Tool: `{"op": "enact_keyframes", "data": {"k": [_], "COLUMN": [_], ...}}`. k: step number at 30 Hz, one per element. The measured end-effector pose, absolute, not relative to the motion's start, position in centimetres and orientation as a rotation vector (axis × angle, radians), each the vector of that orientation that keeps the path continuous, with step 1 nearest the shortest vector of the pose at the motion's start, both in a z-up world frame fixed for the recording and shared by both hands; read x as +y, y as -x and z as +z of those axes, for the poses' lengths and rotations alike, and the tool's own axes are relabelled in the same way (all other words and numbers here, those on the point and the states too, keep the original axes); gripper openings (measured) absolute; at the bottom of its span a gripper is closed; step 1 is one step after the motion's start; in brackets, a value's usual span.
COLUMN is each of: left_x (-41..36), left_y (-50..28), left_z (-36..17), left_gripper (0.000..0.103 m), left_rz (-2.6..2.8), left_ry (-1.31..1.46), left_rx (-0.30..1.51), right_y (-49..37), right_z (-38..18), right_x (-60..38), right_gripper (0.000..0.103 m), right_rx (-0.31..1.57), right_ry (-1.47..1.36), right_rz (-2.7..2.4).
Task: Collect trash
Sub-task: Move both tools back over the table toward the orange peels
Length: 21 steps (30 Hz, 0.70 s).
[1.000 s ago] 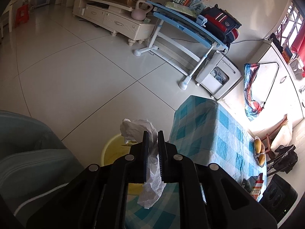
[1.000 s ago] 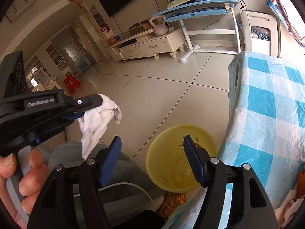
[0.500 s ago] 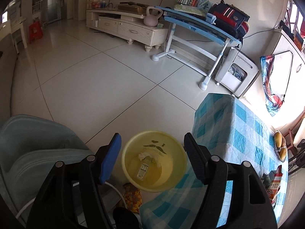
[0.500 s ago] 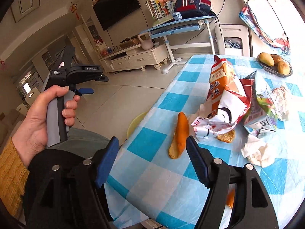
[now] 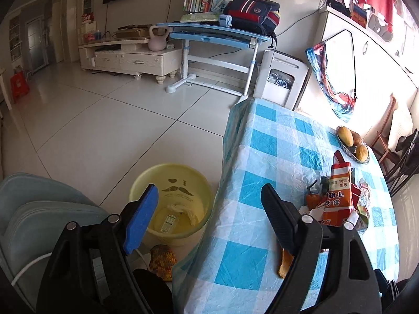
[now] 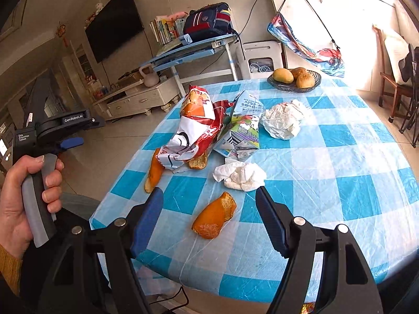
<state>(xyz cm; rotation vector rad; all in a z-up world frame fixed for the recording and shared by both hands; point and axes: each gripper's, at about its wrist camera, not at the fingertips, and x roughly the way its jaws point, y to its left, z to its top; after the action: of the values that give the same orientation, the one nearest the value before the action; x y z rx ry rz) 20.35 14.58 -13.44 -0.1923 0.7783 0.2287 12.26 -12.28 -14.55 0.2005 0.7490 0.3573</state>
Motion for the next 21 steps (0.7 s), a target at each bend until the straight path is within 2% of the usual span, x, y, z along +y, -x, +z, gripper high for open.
{"op": "enact_keyframes", "data": {"k": [9,21], "left_x": [12.3,7.6], "left_y": [-21.2,-21.7], "left_z": [-15.3,-18.2], "left_gripper": [0.078,0.078], "left_rz": [0.159,0.009], "left_ry": [0.088,-0.069], "left_rx": [0.863,0.977], "right_y": [-12.0,-11.6], "right_z": [-15.8,-16.7], "right_x": [-13.1,-12.6], "right_gripper": [0.068,0.058], "right_rx": [0.786,0.810], "right_ry": [-0.204,-0.179], "right_rz": [0.348,0.358]}}
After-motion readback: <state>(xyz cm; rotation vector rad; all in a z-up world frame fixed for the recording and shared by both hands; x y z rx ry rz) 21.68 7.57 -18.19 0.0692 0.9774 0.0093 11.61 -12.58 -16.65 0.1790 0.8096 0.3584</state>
